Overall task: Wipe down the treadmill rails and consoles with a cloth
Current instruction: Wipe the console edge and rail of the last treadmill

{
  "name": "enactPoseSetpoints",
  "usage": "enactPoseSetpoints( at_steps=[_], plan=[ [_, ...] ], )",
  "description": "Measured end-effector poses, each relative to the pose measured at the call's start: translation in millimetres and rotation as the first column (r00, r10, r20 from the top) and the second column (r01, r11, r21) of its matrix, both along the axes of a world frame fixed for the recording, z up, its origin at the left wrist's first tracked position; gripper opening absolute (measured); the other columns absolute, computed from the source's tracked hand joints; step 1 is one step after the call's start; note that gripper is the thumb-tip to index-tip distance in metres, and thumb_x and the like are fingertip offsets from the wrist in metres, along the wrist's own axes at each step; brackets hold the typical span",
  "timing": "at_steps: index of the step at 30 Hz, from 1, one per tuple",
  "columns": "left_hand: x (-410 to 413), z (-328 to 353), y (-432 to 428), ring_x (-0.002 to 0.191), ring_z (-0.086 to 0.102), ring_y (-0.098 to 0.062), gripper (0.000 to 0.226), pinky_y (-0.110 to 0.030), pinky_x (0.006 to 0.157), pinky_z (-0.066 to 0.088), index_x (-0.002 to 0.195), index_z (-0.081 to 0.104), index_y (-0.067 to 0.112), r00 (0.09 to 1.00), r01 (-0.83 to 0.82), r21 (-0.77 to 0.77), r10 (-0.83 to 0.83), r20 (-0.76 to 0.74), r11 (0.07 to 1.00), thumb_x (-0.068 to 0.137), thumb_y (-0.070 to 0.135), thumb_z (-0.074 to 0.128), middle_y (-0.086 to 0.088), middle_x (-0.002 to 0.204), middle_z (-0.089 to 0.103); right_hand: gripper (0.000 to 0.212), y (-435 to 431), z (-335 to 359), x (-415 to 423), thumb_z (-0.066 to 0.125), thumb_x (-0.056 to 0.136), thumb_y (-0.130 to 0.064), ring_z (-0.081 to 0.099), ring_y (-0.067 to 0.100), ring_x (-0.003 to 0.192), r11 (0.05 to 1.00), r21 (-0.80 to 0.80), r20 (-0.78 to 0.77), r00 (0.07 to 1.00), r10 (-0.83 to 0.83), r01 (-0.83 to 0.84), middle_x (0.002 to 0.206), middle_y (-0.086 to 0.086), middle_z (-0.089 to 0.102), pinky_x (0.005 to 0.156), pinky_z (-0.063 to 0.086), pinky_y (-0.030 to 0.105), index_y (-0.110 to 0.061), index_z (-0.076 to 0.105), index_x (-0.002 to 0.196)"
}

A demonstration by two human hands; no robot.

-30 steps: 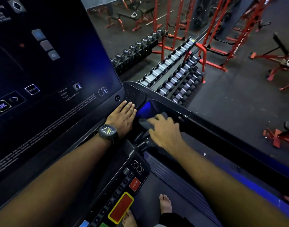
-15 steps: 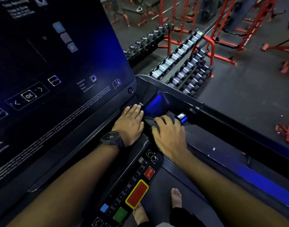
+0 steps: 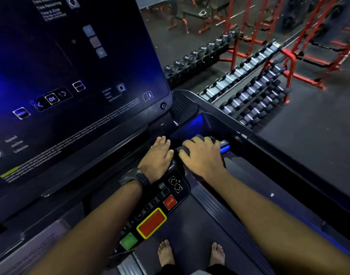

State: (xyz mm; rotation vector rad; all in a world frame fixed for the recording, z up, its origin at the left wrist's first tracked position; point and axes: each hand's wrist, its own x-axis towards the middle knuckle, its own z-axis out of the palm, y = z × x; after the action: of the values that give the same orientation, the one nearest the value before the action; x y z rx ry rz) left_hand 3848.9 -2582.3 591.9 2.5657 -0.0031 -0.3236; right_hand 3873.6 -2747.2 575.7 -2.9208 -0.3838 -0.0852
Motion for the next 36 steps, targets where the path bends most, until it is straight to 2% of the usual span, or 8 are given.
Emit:
enactPoseSetpoints(
  at_steps=[2, 7, 11, 16, 21, 27, 32, 36],
  plan=[
    [-4, 3, -4, 0.154, 0.004, -0.018, 0.053, -0.032, 0.122, 0.002, 0.156, 0.025, 0.006, 0.997, -0.063, -0.024, 0.062, -0.042, 0.998, 0.108, 0.026, 0.035, -0.01, 0.166, 0.011, 0.04, 1, -2, -4, 0.043, 0.088, -0.054, 0.059, 0.031, 0.102, 0.998, 0.055, 0.027, 1.0, -0.01, 0.008, 0.108, -0.004, 0.069, 0.09, 0.042, 0.051, -0.032, 0.073, 0.104],
    [-15, 13, -19, 0.154, 0.001, -0.022, 0.062, -0.033, 0.122, -0.001, 0.158, 0.013, 0.007, 0.987, -0.115, 0.043, 0.119, -0.106, 0.992, 0.107, 0.035, 0.036, -0.011, 0.167, 0.006, 0.037, -18, -15, -24, 0.047, 0.09, -0.052, 0.058, 0.033, 0.105, 0.992, 0.063, 0.138, 0.986, 0.096, -0.105, 0.115, -0.001, 0.065, 0.085, 0.044, 0.052, -0.029, 0.07, 0.109],
    [-20, 15, -28, 0.154, 0.002, -0.022, 0.063, -0.031, 0.122, 0.001, 0.158, 0.01, 0.006, 0.985, -0.139, 0.106, 0.149, -0.091, 0.985, 0.107, 0.033, 0.036, -0.012, 0.167, 0.005, 0.042, -9, 3, 22, 0.042, 0.093, -0.056, 0.058, 0.032, 0.108, 0.981, -0.002, -0.121, 0.974, 0.191, -0.193, 0.113, -0.001, 0.066, 0.09, 0.039, 0.047, -0.03, 0.071, 0.109],
    [-23, 12, -28, 0.154, 0.002, -0.019, 0.062, -0.029, 0.123, 0.001, 0.159, 0.011, 0.009, 0.983, -0.154, 0.088, 0.162, -0.087, 0.984, 0.107, 0.035, 0.034, -0.009, 0.167, 0.005, 0.037, -29, -23, -21, 0.05, 0.089, -0.05, 0.058, 0.032, 0.103, 0.984, 0.115, 0.166, 0.98, 0.114, -0.134, 0.112, -0.002, 0.066, 0.085, 0.043, 0.052, -0.026, 0.071, 0.107],
    [-22, 8, -26, 0.154, 0.006, -0.019, 0.06, -0.029, 0.123, 0.003, 0.158, 0.014, 0.008, 0.983, -0.165, 0.098, 0.172, -0.066, 0.981, 0.108, 0.033, 0.032, -0.01, 0.166, 0.01, 0.043, -19, -9, 21, 0.043, 0.088, -0.056, 0.06, 0.029, 0.096, 0.981, 0.028, 0.059, 0.98, 0.189, -0.191, 0.101, -0.004, 0.068, 0.084, 0.043, 0.047, -0.029, 0.072, 0.1],
    [-25, 8, -29, 0.154, 0.008, -0.018, 0.059, -0.029, 0.123, 0.004, 0.158, 0.015, 0.008, 0.983, -0.173, 0.095, 0.178, -0.043, 0.98, 0.108, 0.034, 0.031, -0.01, 0.166, 0.012, 0.038, -36, -31, -14, 0.051, 0.088, -0.051, 0.058, 0.033, 0.106, 0.982, 0.132, 0.198, 0.975, 0.105, -0.132, 0.114, -0.001, 0.066, 0.087, 0.044, 0.055, -0.025, 0.071, 0.108],
    [-24, 8, -29, 0.154, 0.008, -0.019, 0.059, -0.031, 0.125, 0.005, 0.158, 0.015, 0.007, 0.984, -0.166, 0.115, 0.173, -0.046, 0.979, 0.108, 0.033, 0.03, -0.01, 0.166, 0.012, 0.044, -27, -8, 30, 0.042, 0.09, -0.058, 0.056, 0.029, 0.104, 0.984, 0.051, -0.053, 0.984, 0.171, -0.168, 0.108, -0.004, 0.065, 0.089, 0.04, 0.049, -0.028, 0.07, 0.107],
    [-26, 7, -30, 0.154, 0.008, -0.018, 0.059, -0.032, 0.125, 0.006, 0.159, 0.015, 0.009, 0.983, -0.171, 0.115, 0.177, -0.039, 0.978, 0.107, 0.035, 0.03, -0.009, 0.166, 0.013, 0.044, -44, -40, -19, 0.049, 0.092, -0.052, 0.053, 0.037, 0.117, 0.986, 0.137, 0.189, 0.98, 0.063, -0.09, 0.128, 0.003, 0.061, 0.094, 0.041, 0.061, -0.026, 0.067, 0.122]
  ],
)
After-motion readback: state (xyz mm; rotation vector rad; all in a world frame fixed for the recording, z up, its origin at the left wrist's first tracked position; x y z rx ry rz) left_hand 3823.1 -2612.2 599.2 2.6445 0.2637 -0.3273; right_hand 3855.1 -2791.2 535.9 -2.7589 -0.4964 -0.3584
